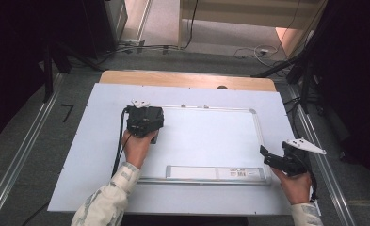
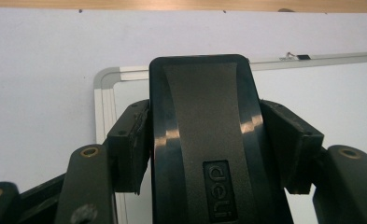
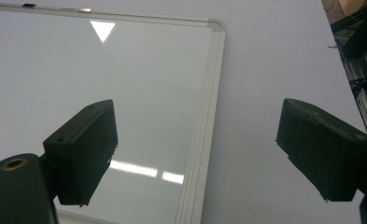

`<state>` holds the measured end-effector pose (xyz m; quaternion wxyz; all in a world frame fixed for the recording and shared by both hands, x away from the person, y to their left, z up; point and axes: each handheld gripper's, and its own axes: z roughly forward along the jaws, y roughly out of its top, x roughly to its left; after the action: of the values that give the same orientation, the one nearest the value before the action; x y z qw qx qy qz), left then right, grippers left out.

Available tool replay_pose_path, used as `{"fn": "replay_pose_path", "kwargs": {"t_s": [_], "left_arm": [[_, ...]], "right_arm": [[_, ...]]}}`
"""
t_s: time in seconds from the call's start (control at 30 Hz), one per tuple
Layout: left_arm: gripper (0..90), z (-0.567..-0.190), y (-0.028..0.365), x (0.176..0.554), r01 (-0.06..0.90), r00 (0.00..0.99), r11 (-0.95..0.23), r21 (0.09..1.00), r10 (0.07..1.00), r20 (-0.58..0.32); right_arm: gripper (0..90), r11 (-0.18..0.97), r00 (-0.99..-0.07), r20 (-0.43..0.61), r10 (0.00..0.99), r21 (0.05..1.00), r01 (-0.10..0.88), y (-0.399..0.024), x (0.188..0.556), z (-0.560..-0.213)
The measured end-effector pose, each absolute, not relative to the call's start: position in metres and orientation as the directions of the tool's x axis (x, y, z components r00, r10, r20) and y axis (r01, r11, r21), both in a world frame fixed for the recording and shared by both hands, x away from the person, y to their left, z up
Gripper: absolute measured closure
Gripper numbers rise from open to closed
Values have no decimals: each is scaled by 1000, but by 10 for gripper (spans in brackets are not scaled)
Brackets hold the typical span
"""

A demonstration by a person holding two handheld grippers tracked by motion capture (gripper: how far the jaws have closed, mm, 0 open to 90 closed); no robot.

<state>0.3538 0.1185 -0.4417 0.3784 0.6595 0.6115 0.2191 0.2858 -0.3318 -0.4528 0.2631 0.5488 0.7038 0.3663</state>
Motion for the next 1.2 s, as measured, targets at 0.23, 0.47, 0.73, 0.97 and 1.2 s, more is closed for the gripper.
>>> {"fn": "replay_pose_path", "kwargs": {"t_s": [0.23,0.47,0.73,0.97,1.2], "left_arm": [[387,-449,118,373,663,101,41,747,984,-145],[387,-458,129,389,684,42,71,726,990,-136],[387,-466,122,404,694,34,49,718,994,-101],[387,-475,119,412,712,22,48,701,996,-91],[387,-478,118,413,710,24,41,703,996,-82]], "right_arm": [[111,124,-254,36,966,803,583,-332,287,-453],[111,122,-256,39,966,803,583,-332,287,-453],[112,119,-258,44,965,804,583,-334,288,-453],[112,116,-255,47,966,803,585,-334,288,-453],[112,116,-255,46,966,803,584,-334,288,-453]]}}
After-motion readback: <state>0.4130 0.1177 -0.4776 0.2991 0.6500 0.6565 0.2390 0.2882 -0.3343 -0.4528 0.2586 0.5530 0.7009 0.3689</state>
